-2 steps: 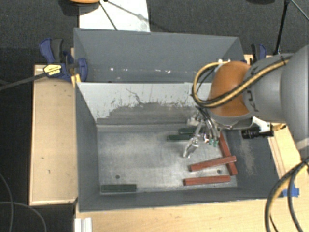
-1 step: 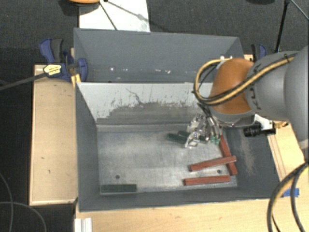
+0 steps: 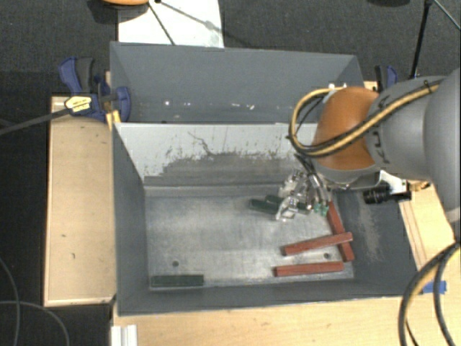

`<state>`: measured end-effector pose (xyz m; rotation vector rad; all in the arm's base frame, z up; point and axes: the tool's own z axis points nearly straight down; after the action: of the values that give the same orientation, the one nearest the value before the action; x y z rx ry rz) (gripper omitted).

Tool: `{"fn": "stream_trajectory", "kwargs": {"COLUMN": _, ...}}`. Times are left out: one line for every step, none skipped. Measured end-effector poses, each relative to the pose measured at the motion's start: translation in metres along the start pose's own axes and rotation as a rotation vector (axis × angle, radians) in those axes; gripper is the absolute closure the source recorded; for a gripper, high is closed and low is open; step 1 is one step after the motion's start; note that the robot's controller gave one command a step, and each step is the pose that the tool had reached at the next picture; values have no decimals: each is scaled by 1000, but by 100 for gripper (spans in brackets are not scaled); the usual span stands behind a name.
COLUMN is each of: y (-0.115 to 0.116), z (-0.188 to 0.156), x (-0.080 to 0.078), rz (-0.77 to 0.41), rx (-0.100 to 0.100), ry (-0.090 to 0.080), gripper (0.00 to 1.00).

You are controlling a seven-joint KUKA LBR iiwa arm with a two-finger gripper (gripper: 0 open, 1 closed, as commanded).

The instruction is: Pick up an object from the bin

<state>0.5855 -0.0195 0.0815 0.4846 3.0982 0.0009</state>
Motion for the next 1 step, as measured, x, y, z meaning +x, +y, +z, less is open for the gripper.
{"fn": "stream_trajectory", "kwargs": {"y": 0, "z": -2, "x": 1, "rz": 0, "rx": 1, "ry": 2, "gripper": 100}}
